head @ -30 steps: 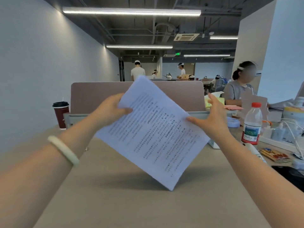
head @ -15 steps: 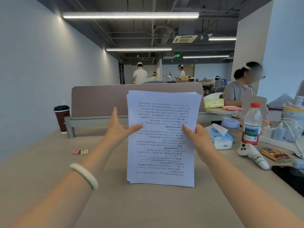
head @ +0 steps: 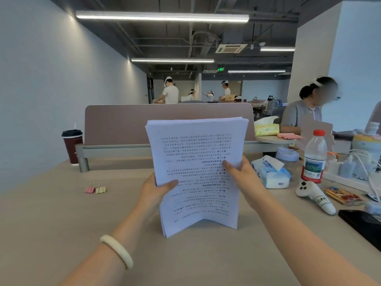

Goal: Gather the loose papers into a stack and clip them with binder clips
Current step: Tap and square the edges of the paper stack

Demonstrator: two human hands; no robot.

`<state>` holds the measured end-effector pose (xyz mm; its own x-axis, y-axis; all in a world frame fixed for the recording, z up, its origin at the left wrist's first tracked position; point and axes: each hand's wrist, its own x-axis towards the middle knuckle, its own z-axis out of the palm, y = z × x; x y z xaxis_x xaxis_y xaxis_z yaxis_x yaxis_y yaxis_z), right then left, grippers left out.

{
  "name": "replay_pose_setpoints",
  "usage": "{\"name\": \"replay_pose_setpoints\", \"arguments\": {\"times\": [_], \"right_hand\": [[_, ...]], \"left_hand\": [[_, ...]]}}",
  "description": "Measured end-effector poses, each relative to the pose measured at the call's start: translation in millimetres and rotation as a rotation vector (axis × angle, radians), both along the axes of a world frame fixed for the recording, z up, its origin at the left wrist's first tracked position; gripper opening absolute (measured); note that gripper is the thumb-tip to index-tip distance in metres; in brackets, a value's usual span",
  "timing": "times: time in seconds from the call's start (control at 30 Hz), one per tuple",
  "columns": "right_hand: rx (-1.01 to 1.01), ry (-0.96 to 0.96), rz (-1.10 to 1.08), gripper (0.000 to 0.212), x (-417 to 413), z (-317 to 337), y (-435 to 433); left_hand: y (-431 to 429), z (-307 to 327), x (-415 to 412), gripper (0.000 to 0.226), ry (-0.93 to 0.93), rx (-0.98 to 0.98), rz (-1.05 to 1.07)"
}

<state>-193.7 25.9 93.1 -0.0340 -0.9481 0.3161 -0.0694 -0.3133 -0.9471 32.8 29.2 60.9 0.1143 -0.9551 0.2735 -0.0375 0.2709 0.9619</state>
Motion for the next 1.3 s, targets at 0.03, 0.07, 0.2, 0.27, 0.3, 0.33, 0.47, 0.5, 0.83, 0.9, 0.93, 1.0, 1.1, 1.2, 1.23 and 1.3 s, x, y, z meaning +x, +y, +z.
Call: {"name": "replay_pose_setpoints", "arguments": {"times": [0.03, 0.07, 0.2, 0.27, 0.3, 0.33, 0.47, 0.5, 0.83, 0.9, 0.93, 1.0, 1.1, 1.2, 1.23, 1.3], "right_hand": [[0.014, -0.032, -0.011, 0.041, 1, -2, -1], [0.026, -0.062, -0.015, 0.041, 2, -1, 0], [0.02, -0.082, -0.025, 0.03, 4, 5, 1], [0.01, -0.06, -0.017, 0.027, 4, 3, 2], [0.012, -0.048, -0.008, 0.023, 4, 3, 2], [0.012, -0.043, -0.003, 0.017, 4, 6, 4], [-0.001, 0.0, -0.244, 0.045, -8, 30, 9], [-0.08, 0.077, -0.384, 0.07, -13, 37, 9], [-0.353, 1.528, -0.307, 0.017, 33, 66, 22], [-0.239, 1.456, -0.239, 0.018, 28, 60, 20], [-0.236, 1.43, -0.234, 0.016, 26, 57, 19], [-0.223, 1.449, -0.239, 0.027, 20, 54, 18], [-0.209, 1.472, -0.225, 0.027, 15, 57, 18], [-0.155, 1.387, -0.216, 0.018, 6, 64, 14], [-0.119, 1.313, -0.197, 0.017, 1, 65, 12], [-0.047, 1.045, -0.134, 0.012, -6, 64, 8]], "left_hand": [[1, -2, -3, 0.034, 0.039, 0.008, -0.013], [1, -2, -4, 0.03, 0.066, 0.016, -0.017], [2, 2, -7, 0.019, 0.003, -0.021, -0.018], [3, 3, -9, 0.017, -0.046, -0.055, -0.002], [3, 6, -9, 0.016, -0.081, -0.072, 0.026], [3, 10, -8, 0.015, -0.13, -0.089, 0.055], [4, 56, 2, 0.027, -0.385, -0.14, 0.09], [6, 71, 5, 0.029, -0.476, -0.144, 0.073], [22, 128, -47, 0.02, -1.824, -0.264, 0.126], [22, 124, -43, 0.019, -1.785, -0.28, 0.139], [22, 120, -37, 0.023, -1.753, -0.277, 0.154], [21, 109, -20, 0.034, -1.669, -0.26, 0.202], [14, 82, 15, 0.062, -1.458, -0.337, 0.455], [15, 50, 40, 0.105, -0.849, -0.281, 0.722], [17, 39, 44, 0.116, -0.603, -0.167, 0.693], [17, 14, 43, 0.132, -0.233, 0.094, 0.49]]}}
